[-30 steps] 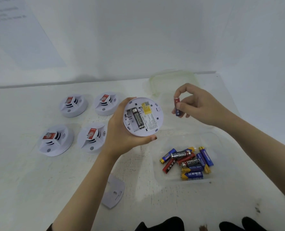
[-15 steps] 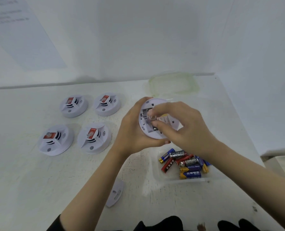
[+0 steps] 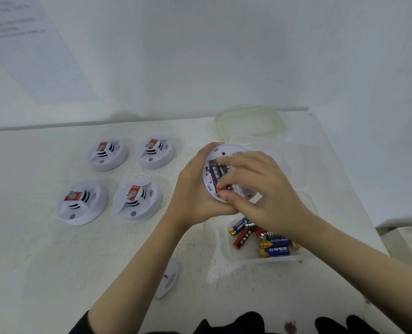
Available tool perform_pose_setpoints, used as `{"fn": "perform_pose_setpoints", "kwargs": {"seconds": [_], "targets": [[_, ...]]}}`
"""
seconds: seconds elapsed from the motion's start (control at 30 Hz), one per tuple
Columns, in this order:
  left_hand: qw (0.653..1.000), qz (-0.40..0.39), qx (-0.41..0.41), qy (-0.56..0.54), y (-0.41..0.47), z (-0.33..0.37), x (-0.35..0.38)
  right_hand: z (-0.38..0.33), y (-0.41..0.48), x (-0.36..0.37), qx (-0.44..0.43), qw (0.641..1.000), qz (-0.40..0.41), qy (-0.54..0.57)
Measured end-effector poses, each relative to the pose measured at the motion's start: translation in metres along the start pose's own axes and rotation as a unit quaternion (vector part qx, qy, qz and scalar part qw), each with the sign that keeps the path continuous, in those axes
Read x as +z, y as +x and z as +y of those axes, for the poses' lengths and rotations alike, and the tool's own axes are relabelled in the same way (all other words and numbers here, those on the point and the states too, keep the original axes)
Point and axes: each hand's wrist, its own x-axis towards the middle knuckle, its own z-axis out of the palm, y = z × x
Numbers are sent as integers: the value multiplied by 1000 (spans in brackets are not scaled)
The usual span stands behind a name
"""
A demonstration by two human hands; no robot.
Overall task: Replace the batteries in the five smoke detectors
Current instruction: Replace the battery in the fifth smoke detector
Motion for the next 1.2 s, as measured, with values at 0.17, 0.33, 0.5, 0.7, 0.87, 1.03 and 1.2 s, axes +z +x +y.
{"fn": "perform_pose_setpoints", "kwargs": {"seconds": [0.17, 0.33, 0.5, 0.7, 0.87, 1.03, 1.2], "targets": [[999, 23, 25, 25, -1, 8, -3, -10, 3, -6, 199, 979, -25, 41], [999, 33, 26, 20, -2, 13, -2, -5, 6, -8, 315, 918, -67, 232], [999, 31, 34, 17, -4, 14, -2, -8, 5, -8, 294, 932, -38, 210], [997, 34, 51, 44, -3, 20, 1, -14, 3, -10, 291, 934, 0, 209], [996, 31, 49, 63, -5, 18, 6, -19, -2, -11, 301, 933, 22, 197], [999, 16, 25, 41, -10, 13, 5, -22, -2, -10, 317, 931, 6, 181], [999, 5, -4, 35, -29, 13, -11, -34, -4, -4, 321, 931, -51, 167]]}}
